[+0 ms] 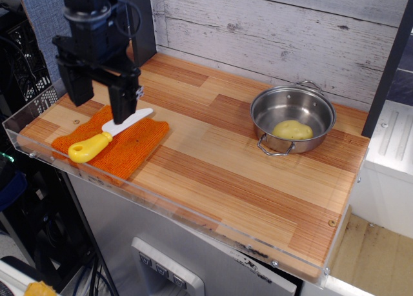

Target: Place the knife to the right of the orange cloth.

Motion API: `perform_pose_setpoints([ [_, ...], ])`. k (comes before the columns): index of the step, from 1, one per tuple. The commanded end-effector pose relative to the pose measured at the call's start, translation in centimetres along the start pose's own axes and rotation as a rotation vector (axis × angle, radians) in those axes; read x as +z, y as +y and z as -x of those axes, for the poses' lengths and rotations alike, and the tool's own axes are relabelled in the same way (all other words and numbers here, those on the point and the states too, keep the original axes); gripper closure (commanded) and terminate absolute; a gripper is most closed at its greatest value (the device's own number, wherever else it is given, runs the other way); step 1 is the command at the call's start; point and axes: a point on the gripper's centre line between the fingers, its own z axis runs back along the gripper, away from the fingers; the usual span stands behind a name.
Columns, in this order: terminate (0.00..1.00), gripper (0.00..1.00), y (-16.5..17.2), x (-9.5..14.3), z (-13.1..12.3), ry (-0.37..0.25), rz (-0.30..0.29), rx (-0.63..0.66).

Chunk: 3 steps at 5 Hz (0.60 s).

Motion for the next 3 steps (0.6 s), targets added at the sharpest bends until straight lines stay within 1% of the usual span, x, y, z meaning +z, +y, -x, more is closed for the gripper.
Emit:
perform_pose_setpoints([
  [1,0.00,0.00,1.8,-1.8,0.4,0.032,-0.037,-0.007],
  [3,0.00,0.00,3.1,-2.8,1.6,0.085,-0.070,0.009],
])
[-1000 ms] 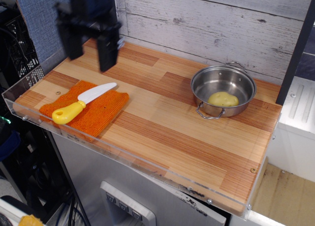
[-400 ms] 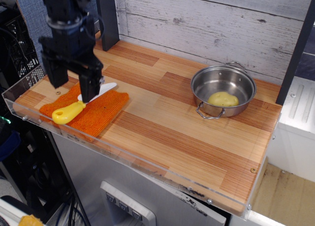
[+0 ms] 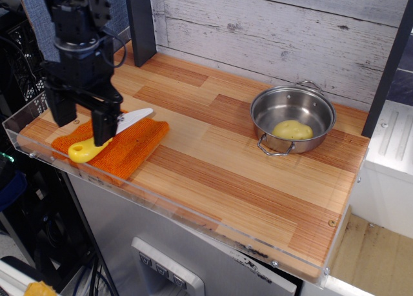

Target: Place the knife to the right of the orange cloth.

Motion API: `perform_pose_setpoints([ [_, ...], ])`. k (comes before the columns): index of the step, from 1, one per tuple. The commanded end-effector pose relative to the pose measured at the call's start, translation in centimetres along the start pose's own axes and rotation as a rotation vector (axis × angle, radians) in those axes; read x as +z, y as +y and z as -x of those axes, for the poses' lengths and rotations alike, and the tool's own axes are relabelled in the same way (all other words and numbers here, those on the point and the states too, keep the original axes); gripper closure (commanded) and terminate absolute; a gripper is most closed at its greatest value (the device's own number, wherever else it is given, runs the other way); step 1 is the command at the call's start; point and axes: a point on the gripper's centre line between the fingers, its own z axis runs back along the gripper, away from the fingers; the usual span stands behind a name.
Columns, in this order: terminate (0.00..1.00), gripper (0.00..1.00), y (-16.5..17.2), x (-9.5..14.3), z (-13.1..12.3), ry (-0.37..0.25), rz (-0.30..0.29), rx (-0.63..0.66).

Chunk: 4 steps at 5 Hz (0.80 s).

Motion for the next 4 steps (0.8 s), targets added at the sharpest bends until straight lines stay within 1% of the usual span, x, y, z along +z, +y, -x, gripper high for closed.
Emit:
perform_pose_setpoints([
  [1,0.00,0.00,2.2,-0.5,0.8,0.014,-0.039,0.032],
  [2,0.00,0.00,2.4,-1.6,0.8,0.047,-0.003,0.029],
  [3,0.00,0.00,2.4,-2.4,0.4,0.089,0.017,0.035],
  [4,0.00,0.00,2.3,-2.5,0.2,0.101,0.012,0.026],
])
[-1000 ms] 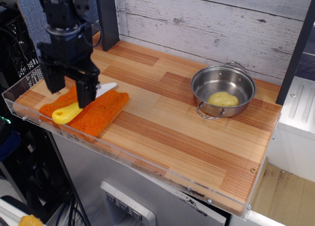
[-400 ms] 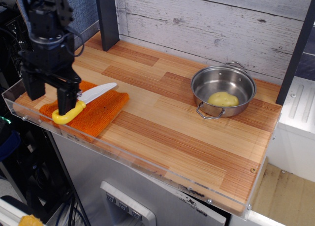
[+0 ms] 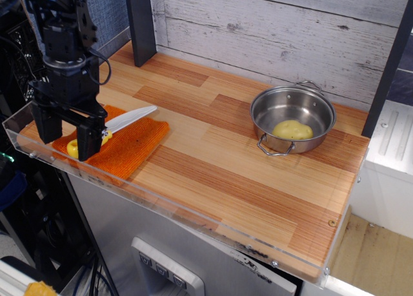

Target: Place the knife to the right of the orange cloth.

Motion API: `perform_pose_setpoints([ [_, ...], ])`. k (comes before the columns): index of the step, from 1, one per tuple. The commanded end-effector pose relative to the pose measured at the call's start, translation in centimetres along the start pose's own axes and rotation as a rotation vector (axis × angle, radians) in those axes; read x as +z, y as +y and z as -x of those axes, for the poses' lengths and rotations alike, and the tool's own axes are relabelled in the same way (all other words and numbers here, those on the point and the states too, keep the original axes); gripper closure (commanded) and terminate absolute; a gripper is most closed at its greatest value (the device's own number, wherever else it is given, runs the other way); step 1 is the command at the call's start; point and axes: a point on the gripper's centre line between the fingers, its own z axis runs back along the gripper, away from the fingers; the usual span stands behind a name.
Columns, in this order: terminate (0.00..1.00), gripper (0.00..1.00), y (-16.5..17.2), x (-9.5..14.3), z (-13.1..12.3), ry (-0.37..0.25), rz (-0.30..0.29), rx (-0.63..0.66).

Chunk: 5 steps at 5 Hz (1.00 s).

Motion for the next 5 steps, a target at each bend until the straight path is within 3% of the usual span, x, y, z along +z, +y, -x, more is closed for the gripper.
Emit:
perform_pose_setpoints([
  [1,0.00,0.00,0.58,0.87,-0.43,-0.024,-0.025,0.006],
  [5,0.00,0.00,0.41,0.81,-0.42,-0.030,-0.033,0.027],
])
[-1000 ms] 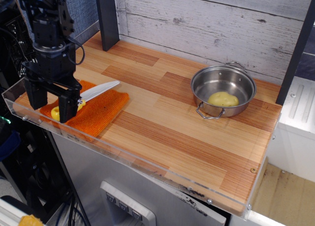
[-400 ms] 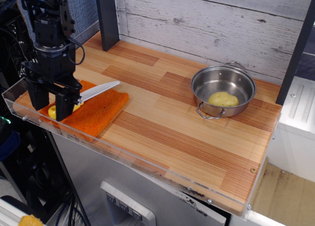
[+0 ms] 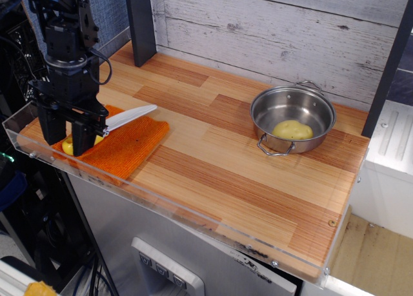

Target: Place the knife to the right of the orange cloth.

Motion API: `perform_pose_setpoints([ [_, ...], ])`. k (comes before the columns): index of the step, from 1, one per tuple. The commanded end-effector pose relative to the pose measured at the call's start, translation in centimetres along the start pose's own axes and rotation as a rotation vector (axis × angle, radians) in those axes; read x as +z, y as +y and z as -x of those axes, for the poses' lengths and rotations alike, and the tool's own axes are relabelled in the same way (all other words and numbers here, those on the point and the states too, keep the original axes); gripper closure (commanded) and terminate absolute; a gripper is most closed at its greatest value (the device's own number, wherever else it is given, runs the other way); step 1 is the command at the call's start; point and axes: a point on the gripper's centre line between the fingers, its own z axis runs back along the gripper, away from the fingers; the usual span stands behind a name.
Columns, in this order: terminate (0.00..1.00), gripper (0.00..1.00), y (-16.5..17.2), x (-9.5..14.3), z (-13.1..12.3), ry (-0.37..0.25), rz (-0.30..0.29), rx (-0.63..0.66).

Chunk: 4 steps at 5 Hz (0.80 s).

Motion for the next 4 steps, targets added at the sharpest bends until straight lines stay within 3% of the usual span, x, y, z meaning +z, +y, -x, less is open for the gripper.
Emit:
perform_pose_setpoints([
  [1,0.00,0.00,0.22,0.76,-0.23,-0.022,-0.015,0.000],
  [3,0.00,0.00,0.18,0.61,-0.41,0.008,-0.019,-0.002],
  [4,0.00,0.00,0.38,0.49,-0.75,0.061,0.011,-0.013],
])
